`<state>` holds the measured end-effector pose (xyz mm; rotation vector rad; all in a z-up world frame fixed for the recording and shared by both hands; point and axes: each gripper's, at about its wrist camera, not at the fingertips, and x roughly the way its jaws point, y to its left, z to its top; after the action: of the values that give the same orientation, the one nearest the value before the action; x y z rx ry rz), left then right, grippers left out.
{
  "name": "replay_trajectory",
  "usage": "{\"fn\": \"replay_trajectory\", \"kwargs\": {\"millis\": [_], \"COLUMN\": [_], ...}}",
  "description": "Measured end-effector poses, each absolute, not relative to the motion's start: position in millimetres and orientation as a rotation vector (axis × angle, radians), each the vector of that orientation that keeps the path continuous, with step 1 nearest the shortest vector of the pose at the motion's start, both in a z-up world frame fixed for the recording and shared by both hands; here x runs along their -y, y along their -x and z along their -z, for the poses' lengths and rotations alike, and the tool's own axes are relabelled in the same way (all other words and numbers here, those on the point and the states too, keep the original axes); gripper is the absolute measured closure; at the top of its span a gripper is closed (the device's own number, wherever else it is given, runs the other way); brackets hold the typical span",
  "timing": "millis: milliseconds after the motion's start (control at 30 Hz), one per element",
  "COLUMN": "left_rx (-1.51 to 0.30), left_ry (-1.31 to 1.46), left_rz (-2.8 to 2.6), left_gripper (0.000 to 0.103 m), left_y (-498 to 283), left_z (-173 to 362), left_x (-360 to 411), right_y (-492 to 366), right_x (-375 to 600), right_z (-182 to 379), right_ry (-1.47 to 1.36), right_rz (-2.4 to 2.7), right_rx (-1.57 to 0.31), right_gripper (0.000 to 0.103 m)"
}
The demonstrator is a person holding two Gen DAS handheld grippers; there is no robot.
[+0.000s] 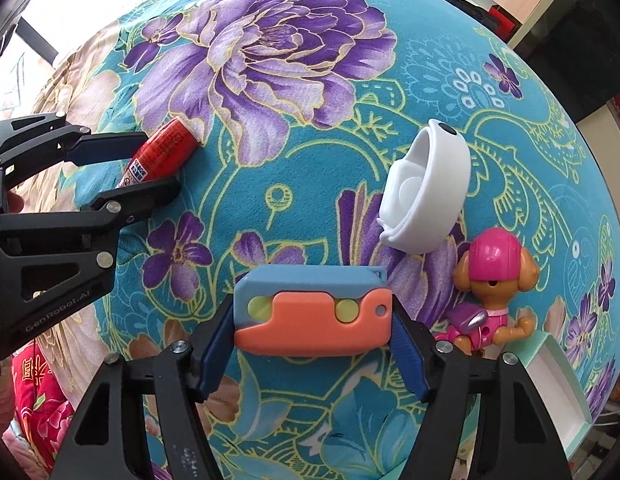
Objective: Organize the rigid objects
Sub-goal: 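Grasp the red glue stick with the left tool while the right tool grasps the orange-blue slider, then carry the glue stick and slider over the white tray with both tools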
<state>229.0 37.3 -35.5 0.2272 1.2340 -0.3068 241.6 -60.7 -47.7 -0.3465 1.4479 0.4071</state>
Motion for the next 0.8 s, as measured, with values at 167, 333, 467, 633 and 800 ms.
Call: {"fn": "replay_trajectory", "kwargs": {"millis": [167,333,467,633,800], "left_rx": [-1.248,-1.264,-1.274,-1.277,-1.272], "left_ry": [-0.23,-0.22,-0.204,-0.178,-0.165], "left_rz": [0.298,0.285,0.278,0.278,0.28], "left_gripper": [0.073,0.073,0.073,0.073,0.073], "left_y": [-218.5,-205.9,-193.5,-173.2,-141.7], "left_z": [32.1,28.6,26.1,18.7,7.5], "left_x": [-35.9,-40.4,-44.8,-51.0,-46.9], "right_y": [-236.9,-220.5,-201.2,-176.8,-150.0], "right_x": [66.6,73.6,79.0,84.2,95.8], "right_z": [46.5,41.1,35.1,21.2,1.3], "right_ry": [0.299,0.268,0.236,0.189,0.122], "right_rz": [-0.373,-0.351,-0.34,-0.332,-0.315], "right_rx": [-1.462,-1.482,-1.482,-1.467,-1.449], "right_gripper": [0.032,0.032,0.032,0.032,0.032]}}
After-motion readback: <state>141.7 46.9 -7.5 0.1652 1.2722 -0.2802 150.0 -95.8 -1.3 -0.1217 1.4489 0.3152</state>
